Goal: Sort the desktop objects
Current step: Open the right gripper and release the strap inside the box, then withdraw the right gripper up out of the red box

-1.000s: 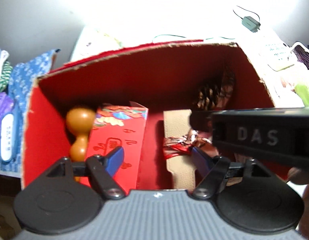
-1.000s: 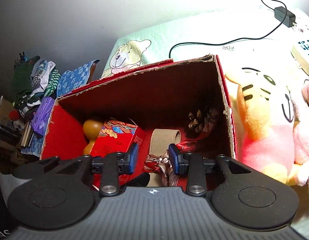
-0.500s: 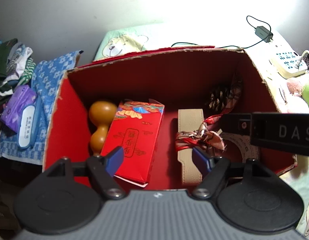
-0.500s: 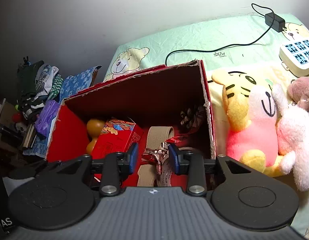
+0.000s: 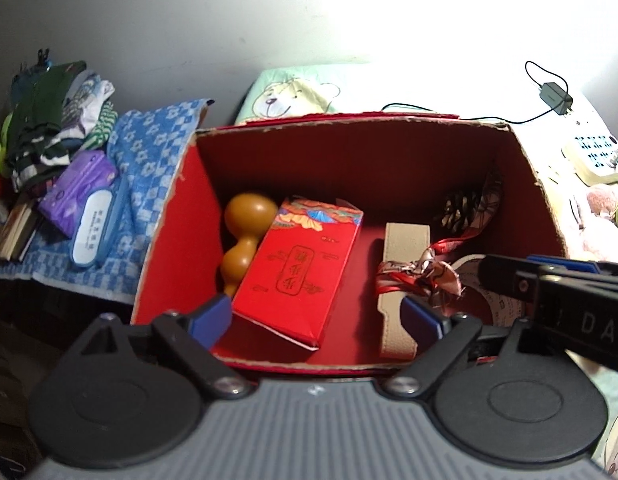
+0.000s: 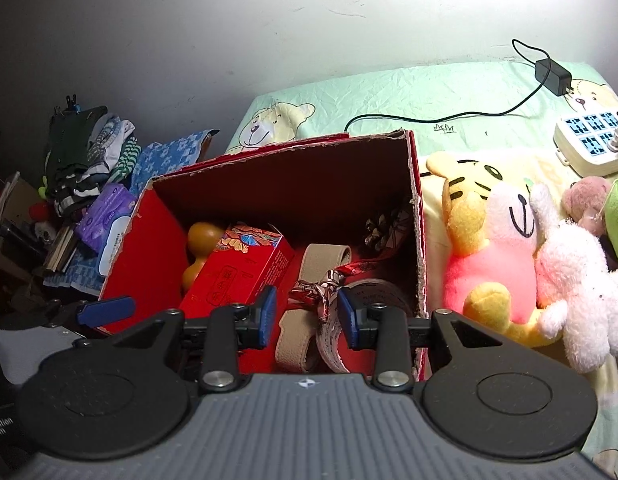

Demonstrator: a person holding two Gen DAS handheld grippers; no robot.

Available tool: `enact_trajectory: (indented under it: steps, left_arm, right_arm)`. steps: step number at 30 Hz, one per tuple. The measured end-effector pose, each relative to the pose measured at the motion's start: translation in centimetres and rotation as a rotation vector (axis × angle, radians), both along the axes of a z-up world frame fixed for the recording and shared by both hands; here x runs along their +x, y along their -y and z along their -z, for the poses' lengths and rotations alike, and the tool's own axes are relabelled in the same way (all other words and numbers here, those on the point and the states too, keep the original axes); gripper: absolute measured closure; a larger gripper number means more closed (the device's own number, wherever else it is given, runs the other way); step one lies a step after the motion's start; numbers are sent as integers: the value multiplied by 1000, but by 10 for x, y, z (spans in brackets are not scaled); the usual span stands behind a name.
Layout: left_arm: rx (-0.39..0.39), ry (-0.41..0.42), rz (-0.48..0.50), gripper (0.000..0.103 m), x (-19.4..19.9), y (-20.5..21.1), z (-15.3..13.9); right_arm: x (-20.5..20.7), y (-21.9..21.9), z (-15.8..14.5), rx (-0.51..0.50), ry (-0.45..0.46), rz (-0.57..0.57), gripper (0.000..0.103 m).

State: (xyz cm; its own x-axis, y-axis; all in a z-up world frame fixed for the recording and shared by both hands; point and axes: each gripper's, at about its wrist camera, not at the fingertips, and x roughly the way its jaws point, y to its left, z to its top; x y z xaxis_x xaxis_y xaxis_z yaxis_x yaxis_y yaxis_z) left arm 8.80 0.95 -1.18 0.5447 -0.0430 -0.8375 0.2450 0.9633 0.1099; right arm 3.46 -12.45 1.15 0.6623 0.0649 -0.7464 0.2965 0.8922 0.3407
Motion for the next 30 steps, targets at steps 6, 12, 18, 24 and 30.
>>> enact_trajectory:
  steps: [6, 12, 18, 24, 30]
  left_arm:
    - [-9, -17, -30, 11, -5, -4, -1]
    - [42, -66, -81, 10, -4, -4, -3]
    - [36, -69, -120, 7, -22, -8, -17]
    - [48, -66, -158, 1, -50, -6, -15]
    - [52, -89, -203, 0, -71, -1, 3]
  right_arm:
    - [-9, -1, 1, -31, 15, 13, 66]
    - [-14, -5, -5, -80, 30, 28, 60]
    - [-23, -11, -16, -77, 59, -48, 59]
    - [-40, -11, -19, -70, 56, -109, 53]
    - [-57, -8, 0, -68, 28, -131, 49]
